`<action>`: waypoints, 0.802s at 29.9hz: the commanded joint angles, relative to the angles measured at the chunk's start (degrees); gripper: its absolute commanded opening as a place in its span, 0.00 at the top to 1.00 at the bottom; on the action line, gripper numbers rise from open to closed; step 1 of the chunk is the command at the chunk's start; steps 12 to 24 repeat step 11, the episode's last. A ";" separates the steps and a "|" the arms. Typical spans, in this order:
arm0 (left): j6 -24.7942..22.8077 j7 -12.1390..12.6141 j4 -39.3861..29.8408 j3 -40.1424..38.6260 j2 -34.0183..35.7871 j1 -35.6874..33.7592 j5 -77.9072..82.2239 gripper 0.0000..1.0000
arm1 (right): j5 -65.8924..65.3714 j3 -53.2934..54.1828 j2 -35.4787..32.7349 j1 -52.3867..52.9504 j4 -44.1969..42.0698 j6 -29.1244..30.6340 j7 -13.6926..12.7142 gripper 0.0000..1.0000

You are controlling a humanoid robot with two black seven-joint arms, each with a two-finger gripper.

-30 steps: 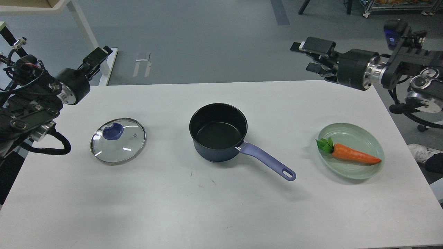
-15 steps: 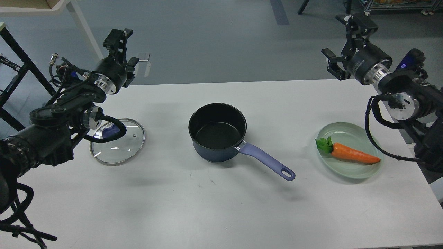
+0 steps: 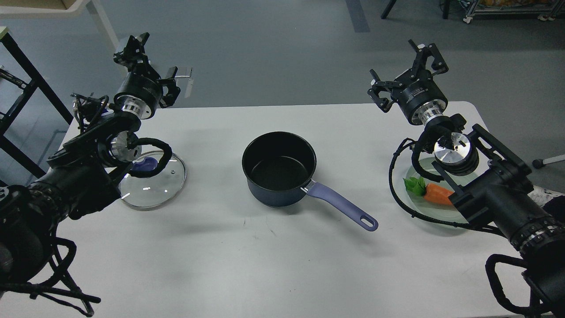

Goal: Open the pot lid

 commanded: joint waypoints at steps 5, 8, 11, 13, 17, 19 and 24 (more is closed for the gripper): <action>-2.26 0.00 -0.32 -1.64 0.25 0.10 -1.38 0.01 | 0.00 2.14 0.17 0.12 -0.02 0.62 -0.10 0.00; -2.35 0.00 -0.32 -1.64 0.60 0.10 -1.38 0.01 | 0.00 2.14 -0.01 0.03 0.16 1.15 -0.10 0.00; -2.26 0.00 -0.32 -1.64 0.78 0.10 -1.38 0.01 | 0.00 1.97 -0.10 0.03 0.24 1.41 -0.19 0.00; -2.26 0.00 -0.32 -1.64 0.78 0.10 -1.38 0.01 | 0.00 1.97 -0.10 0.03 0.24 1.41 -0.19 0.00; -2.26 0.00 -0.32 -1.64 0.78 0.10 -1.38 0.01 | 0.00 1.97 -0.10 0.03 0.24 1.41 -0.19 0.00; -2.26 0.00 -0.32 -1.64 0.78 0.10 -1.38 0.01 | 0.00 1.97 -0.10 0.03 0.24 1.41 -0.19 0.00; -2.26 0.00 -0.32 -1.64 0.78 0.10 -1.38 0.01 | 0.00 1.97 -0.10 0.03 0.24 1.41 -0.19 0.00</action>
